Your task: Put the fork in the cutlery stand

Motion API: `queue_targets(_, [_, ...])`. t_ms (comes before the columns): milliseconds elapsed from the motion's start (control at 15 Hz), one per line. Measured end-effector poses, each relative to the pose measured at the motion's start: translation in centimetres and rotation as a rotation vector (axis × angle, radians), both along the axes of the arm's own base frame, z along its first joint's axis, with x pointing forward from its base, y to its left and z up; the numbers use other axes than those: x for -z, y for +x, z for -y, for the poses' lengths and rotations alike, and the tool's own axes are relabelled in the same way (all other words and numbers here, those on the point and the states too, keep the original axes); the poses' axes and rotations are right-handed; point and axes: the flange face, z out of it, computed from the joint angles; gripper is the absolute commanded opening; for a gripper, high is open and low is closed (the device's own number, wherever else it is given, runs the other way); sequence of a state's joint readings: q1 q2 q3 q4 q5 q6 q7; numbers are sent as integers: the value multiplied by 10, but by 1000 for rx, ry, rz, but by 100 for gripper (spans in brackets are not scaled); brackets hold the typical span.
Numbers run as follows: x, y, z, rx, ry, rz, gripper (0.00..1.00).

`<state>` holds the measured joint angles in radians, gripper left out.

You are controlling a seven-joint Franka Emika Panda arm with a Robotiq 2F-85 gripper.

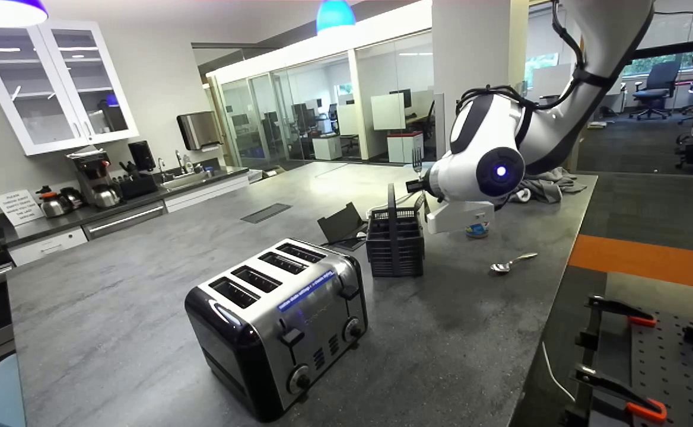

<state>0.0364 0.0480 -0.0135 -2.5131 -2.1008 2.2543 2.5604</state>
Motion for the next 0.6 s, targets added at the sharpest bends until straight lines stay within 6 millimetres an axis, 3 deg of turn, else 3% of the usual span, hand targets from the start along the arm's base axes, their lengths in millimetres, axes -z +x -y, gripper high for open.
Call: queue_targets(600, [5, 5, -32, -31, -185, 140, 2])
